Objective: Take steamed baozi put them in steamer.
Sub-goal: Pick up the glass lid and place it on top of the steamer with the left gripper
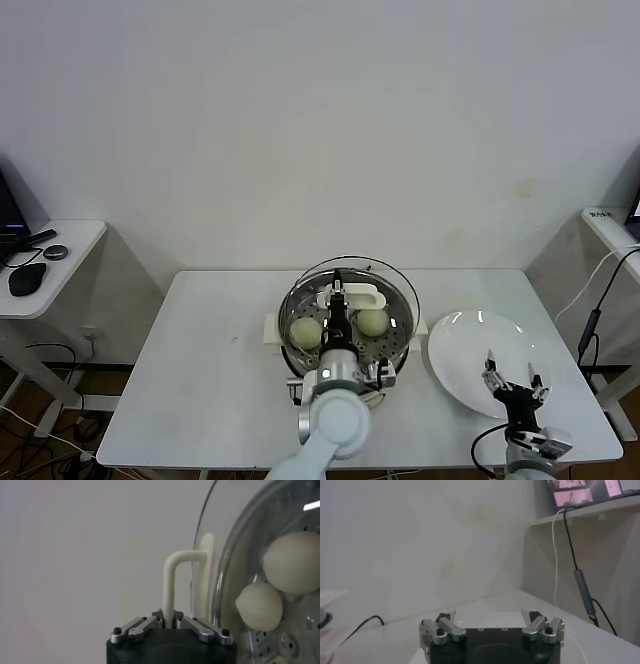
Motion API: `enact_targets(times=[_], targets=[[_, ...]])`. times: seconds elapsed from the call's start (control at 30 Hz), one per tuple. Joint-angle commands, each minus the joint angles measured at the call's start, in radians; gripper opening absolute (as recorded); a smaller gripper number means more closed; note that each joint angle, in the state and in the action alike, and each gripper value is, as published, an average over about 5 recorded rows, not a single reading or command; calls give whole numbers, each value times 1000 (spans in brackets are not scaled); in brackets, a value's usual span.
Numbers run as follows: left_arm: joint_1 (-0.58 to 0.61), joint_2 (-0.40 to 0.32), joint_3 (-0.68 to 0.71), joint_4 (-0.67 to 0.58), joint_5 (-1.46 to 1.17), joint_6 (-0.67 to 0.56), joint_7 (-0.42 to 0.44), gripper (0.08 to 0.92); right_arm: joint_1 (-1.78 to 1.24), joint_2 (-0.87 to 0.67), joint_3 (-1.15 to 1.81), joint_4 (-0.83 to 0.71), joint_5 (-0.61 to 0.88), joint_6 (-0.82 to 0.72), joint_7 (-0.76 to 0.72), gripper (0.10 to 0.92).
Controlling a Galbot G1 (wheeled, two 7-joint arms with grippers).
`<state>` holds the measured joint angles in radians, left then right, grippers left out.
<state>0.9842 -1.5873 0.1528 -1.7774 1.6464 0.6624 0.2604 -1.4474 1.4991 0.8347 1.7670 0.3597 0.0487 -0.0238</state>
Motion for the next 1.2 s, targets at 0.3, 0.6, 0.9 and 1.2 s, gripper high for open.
enact_targets(times=[0.3,0.6,0.9,1.2], targets=[[17,-9,-12,47,58,-7,-7,175,4,2,-3,1,9,-4,0,823],[20,-2,-18,47,48,-7,5,175,5,2,-5,-8,2,0,0,823],[16,0,-16,46,34,-7,20,175,5,3,-6,-5,0,-1,0,823],[23,12,-15,56,43,-12,27,175,7,5,-8,-8,0,0,0,823]])
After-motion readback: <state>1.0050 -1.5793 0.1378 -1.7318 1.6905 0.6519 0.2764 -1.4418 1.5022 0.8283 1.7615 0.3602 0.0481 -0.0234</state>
